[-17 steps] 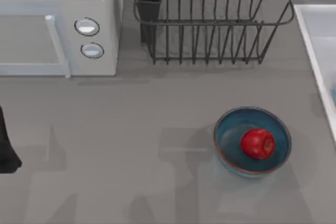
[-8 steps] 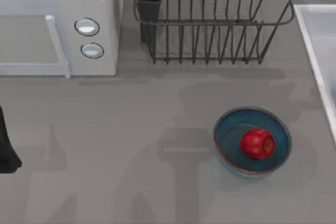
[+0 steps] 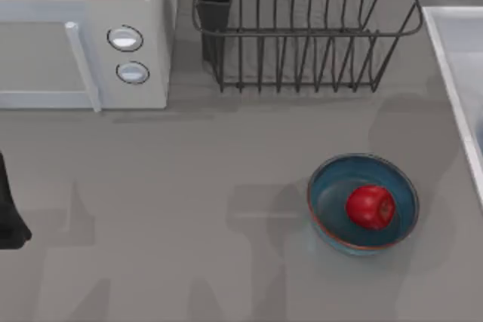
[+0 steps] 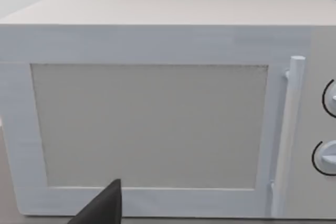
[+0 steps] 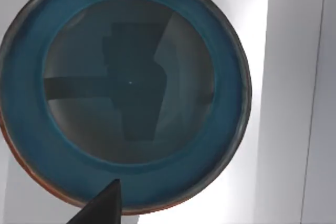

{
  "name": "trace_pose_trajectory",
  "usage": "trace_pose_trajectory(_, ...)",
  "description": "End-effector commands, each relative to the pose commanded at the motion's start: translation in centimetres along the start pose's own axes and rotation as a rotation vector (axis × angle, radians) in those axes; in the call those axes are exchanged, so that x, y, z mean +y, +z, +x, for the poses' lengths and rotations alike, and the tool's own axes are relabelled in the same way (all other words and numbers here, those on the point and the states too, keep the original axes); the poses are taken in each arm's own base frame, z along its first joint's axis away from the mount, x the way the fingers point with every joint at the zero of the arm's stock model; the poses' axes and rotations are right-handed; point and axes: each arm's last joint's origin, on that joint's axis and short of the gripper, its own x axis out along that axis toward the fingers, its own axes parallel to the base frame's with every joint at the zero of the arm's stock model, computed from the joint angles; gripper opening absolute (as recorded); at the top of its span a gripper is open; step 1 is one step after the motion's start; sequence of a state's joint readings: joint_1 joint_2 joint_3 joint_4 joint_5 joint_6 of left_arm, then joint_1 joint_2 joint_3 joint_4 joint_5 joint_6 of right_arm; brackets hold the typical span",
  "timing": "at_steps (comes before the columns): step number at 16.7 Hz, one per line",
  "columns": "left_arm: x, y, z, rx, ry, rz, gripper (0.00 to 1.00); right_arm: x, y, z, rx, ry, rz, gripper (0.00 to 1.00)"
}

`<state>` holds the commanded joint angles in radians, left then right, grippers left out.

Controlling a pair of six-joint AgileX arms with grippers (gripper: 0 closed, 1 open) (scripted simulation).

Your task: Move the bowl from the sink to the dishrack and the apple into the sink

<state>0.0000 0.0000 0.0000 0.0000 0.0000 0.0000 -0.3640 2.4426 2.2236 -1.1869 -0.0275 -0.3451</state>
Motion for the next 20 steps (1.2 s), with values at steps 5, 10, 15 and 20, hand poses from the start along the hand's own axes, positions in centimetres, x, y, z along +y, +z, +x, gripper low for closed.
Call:
trace_pose_trajectory(5,0.0,0.0,0.0,0.0,0.0,0.0,1.0,-1.4,0.3,3.1,0.066,0.024,0.009,1.0)
trace_pose_trajectory(10,0.0,0.0,0.0,0.0,0.0,0.0,1.0,-1.1,0.4,3.3,0.067,0.024,0.005,1.0)
trace_pose_trajectory(15,0.0,0.0,0.0,0.0,0.0,0.0,1.0,-1.3,0.3,8.0,0.066,0.024,0.009,1.0)
trace_pose_trajectory(20,0.0,0.0,0.0,0.0,0.0,0.0,1.0,-1.2,-0.3,12.9,0.066,0.024,0.009,1.0)
